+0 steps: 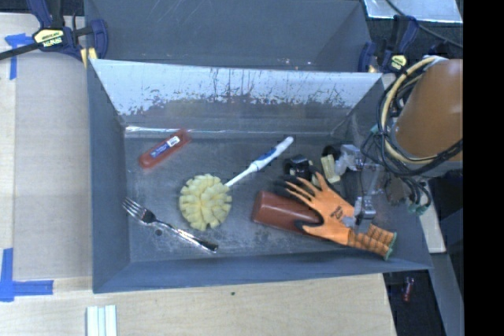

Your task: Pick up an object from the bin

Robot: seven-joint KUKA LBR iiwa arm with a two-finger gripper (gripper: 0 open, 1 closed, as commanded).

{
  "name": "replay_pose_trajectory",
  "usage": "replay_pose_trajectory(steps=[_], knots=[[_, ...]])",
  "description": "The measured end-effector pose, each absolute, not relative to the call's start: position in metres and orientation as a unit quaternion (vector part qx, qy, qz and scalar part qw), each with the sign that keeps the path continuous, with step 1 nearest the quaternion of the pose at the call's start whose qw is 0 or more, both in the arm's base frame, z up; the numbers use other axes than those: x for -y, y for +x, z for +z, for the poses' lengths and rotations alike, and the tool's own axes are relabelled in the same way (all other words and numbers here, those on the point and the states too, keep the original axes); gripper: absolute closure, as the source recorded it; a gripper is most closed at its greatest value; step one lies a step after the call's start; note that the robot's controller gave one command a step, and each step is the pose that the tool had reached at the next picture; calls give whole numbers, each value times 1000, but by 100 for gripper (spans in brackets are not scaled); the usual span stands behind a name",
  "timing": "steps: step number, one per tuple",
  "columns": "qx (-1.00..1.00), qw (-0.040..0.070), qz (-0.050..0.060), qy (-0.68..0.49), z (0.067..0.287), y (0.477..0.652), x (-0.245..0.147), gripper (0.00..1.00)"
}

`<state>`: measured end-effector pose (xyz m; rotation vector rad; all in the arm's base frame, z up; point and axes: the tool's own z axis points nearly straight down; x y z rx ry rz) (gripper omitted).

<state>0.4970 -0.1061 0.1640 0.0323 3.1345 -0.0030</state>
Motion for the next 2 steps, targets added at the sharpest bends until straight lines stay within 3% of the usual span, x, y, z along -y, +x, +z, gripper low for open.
replay_pose_trajectory(steps=[1, 2], knots=[[-997, 5, -2, -76, 150, 498, 98, 0], [-980, 5, -3, -197, 166, 498, 65, 0]])
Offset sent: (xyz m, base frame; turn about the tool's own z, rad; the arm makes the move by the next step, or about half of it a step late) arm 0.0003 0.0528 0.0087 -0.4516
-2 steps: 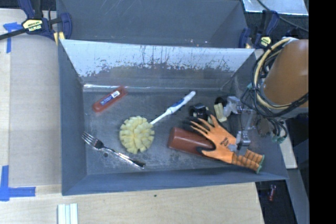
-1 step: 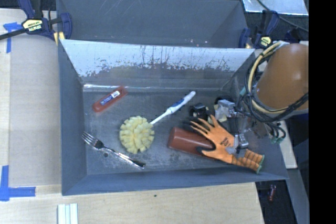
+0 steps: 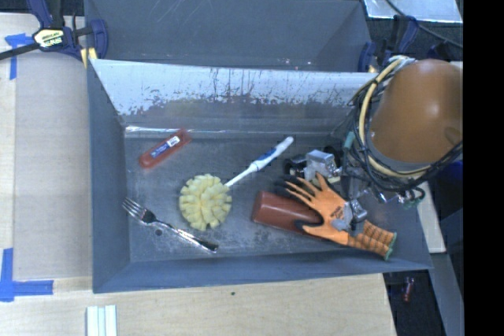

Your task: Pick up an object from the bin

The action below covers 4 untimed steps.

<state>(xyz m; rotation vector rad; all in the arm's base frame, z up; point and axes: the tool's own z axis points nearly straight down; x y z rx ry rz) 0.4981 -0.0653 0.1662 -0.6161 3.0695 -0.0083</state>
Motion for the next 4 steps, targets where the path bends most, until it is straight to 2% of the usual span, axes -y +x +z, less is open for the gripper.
replay_pose_trajectory(steps=[1, 2, 3, 4], knots=[[-984, 7, -2, -178, 162, 508, 71, 0], [-974, 7, -3, -226, 140, 496, 66, 0], [-913, 8, -6, -407, 157, 493, 58, 0], [-850, 6, -5, -528, 151, 491, 55, 0]])
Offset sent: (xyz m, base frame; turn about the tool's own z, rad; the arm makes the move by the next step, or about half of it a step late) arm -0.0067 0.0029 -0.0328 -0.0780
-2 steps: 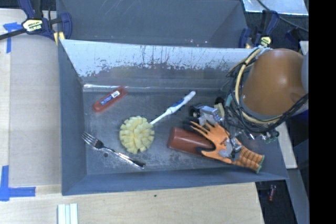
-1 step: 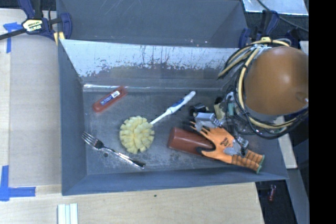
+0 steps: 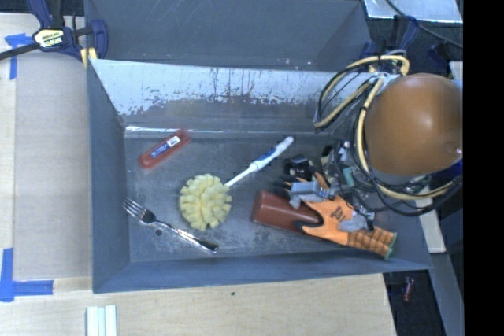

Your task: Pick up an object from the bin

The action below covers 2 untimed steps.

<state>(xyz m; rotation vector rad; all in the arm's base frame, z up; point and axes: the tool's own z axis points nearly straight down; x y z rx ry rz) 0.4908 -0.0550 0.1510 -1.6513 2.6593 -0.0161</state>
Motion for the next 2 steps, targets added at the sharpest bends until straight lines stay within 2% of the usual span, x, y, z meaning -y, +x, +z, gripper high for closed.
replay_pose_trajectory(steps=[1, 2], knots=[[-874, 9, -6, -486, 157, 498, 56, 0], [-870, 6, -4, -494, 122, 486, 45, 0]])
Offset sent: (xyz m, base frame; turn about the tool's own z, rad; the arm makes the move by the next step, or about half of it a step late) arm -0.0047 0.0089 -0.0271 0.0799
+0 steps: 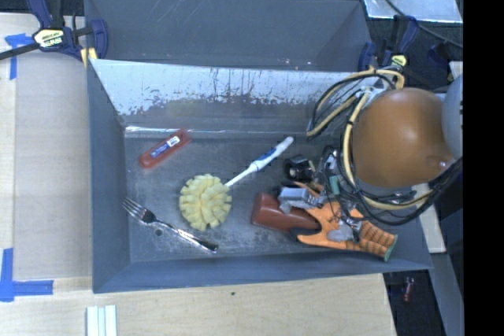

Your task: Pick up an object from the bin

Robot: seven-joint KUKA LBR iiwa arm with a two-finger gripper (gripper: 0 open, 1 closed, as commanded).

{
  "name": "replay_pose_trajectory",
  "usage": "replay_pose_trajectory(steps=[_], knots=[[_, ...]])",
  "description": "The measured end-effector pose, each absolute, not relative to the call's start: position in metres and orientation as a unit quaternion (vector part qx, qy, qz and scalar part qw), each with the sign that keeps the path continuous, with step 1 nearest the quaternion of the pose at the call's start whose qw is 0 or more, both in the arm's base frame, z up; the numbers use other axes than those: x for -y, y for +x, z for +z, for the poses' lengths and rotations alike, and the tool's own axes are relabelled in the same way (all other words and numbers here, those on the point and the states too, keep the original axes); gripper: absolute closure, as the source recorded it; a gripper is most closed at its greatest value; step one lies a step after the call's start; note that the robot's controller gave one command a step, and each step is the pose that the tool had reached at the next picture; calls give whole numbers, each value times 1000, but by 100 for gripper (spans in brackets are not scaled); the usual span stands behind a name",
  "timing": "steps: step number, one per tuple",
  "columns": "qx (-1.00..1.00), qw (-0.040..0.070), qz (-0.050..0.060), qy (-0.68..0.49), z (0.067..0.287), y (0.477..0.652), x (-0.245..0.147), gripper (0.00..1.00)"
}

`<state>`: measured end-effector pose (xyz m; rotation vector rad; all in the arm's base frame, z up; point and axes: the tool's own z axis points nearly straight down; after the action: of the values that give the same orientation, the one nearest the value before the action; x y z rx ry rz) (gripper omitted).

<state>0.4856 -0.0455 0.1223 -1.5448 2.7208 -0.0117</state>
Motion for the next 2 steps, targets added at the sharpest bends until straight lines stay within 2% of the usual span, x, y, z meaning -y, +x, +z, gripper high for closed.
replay_pose_trajectory(steps=[1, 2], knots=[[-849, 11, -8, -528, 135, 500, 41, 0], [-829, 7, -6, -560, 105, 488, 38, 0]])
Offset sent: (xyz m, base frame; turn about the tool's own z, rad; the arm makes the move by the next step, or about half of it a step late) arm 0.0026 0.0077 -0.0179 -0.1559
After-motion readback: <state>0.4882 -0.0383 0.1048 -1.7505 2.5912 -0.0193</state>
